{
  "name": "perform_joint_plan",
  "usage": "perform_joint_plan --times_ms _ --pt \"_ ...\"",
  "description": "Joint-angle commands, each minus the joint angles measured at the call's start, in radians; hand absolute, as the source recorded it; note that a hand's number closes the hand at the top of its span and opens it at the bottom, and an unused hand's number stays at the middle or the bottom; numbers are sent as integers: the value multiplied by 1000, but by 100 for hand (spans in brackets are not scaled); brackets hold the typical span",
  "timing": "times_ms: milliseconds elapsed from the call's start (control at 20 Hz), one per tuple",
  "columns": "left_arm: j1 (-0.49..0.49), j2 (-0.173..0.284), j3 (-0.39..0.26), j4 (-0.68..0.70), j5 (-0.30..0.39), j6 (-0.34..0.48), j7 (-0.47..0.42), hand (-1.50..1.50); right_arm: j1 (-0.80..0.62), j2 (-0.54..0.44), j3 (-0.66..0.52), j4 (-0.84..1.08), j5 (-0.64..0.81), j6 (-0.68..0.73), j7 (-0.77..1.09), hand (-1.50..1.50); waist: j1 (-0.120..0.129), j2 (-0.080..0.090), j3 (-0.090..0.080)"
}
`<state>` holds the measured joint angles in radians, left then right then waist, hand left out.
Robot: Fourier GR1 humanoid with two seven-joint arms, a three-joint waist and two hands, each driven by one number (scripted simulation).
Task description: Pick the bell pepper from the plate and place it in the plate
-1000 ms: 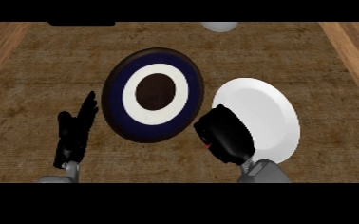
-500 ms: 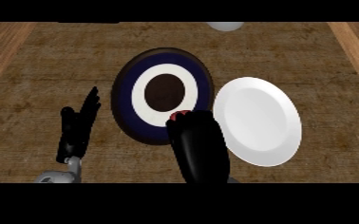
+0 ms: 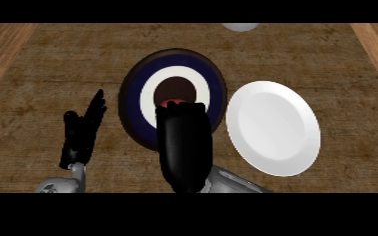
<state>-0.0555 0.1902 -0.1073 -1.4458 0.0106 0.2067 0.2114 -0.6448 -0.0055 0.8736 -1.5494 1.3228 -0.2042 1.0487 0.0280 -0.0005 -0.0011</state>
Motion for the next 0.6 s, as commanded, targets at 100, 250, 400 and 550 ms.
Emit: perform_joint_plan --times_ms 100,250,400,550 --pt "21 -18 -5 -11 -15 7 6 0 -154 5 16 136 -100 -40 179 150 -2 2 0" --pt "-16 -17 -9 -54 -35 28 66 0 -91 5 -18 250 -121 -93 96 150 -7 2 1" --pt "2 -12 12 -37 -14 10 40 0 -96 5 -149 309 -242 -48 -40 150 -12 4 1" --pt "27 -45 -11 -20 -35 26 14 0 -72 5 -159 366 -317 -75 -115 150 -14 4 1"
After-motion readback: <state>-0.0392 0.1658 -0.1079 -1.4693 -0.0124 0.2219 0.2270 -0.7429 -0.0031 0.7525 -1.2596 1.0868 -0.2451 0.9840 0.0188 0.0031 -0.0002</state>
